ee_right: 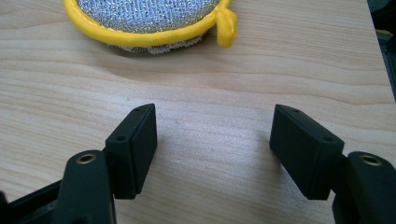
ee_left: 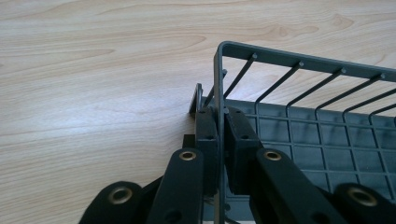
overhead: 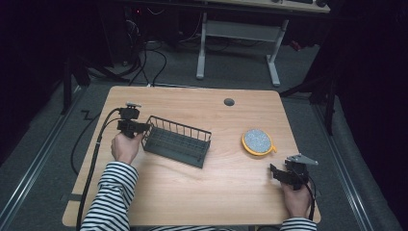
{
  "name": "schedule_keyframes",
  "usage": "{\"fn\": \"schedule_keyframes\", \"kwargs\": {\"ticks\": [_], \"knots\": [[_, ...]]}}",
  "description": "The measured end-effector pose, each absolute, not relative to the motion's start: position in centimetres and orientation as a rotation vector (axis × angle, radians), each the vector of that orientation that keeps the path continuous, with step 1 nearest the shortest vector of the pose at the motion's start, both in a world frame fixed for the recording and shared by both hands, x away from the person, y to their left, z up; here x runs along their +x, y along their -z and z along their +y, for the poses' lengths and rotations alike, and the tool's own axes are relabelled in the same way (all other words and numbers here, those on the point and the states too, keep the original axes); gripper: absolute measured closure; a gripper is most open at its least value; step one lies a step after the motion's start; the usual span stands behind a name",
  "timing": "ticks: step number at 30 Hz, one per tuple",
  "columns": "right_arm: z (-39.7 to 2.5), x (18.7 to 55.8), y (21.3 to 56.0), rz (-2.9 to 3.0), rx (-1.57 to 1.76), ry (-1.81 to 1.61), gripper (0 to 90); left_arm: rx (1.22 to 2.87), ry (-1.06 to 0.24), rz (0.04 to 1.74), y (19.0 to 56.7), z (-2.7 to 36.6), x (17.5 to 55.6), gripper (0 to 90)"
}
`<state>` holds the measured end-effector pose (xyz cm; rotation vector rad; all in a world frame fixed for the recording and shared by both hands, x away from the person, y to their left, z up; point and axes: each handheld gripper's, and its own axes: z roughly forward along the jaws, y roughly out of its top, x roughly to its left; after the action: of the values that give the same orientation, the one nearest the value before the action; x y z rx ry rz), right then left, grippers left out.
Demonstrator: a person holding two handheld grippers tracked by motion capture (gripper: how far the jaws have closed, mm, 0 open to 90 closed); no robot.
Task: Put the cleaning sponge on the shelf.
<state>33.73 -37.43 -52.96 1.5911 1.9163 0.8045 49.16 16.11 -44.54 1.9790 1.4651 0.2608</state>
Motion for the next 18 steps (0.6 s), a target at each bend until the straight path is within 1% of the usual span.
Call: {"fn": "schedule_keyframes", "kwargs": {"ticks": [18], "knots": [[-37.4,33.7,53.0,1.917,1.592,-0.805,32.2,2.013,-0.257,1.442,44.4,12.5,48.5,85.5]]}}
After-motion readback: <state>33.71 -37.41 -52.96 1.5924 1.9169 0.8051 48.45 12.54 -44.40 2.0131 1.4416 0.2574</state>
